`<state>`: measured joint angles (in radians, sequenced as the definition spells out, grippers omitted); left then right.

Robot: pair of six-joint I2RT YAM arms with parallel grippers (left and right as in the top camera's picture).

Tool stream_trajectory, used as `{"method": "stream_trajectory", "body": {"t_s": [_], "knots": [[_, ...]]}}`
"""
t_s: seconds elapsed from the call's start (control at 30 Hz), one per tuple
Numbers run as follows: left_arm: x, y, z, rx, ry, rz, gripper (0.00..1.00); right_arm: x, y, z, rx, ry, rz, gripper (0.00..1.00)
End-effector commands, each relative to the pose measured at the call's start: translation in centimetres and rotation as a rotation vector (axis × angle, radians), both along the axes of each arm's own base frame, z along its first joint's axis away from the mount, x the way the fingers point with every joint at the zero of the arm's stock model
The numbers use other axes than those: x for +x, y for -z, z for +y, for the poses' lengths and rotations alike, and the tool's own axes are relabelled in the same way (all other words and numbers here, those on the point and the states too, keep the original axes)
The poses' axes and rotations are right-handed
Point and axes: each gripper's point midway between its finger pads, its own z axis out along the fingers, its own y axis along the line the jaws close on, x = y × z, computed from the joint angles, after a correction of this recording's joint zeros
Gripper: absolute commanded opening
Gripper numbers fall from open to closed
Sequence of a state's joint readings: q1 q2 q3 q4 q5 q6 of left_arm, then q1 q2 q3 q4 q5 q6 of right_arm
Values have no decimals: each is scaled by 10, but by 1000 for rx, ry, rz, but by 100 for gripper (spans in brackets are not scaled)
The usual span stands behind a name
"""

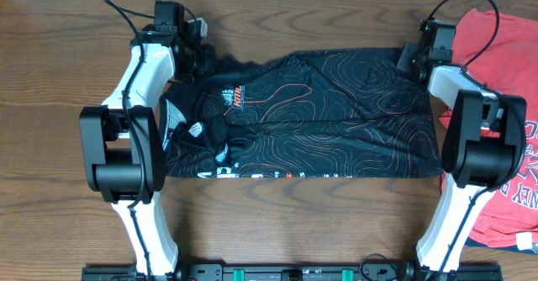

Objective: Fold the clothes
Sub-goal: 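Fold the shirt's top edge down toward the front with both grippers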

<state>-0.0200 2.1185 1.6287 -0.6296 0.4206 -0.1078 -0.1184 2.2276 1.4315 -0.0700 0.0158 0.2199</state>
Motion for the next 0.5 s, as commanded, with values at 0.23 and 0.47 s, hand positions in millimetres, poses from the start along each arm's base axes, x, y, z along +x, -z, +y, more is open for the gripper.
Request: {"method": "stream_trajectory", "body": {"t_s": [0.23, 0.47], "knots": [[-20, -53, 13, -271, -28, 17, 6, -36, -62, -6, -16, 39, 50, 6], [-63, -75, 15, -302, -46, 143, 6, -84, -93, 0, -4, 37, 170, 1]]}}
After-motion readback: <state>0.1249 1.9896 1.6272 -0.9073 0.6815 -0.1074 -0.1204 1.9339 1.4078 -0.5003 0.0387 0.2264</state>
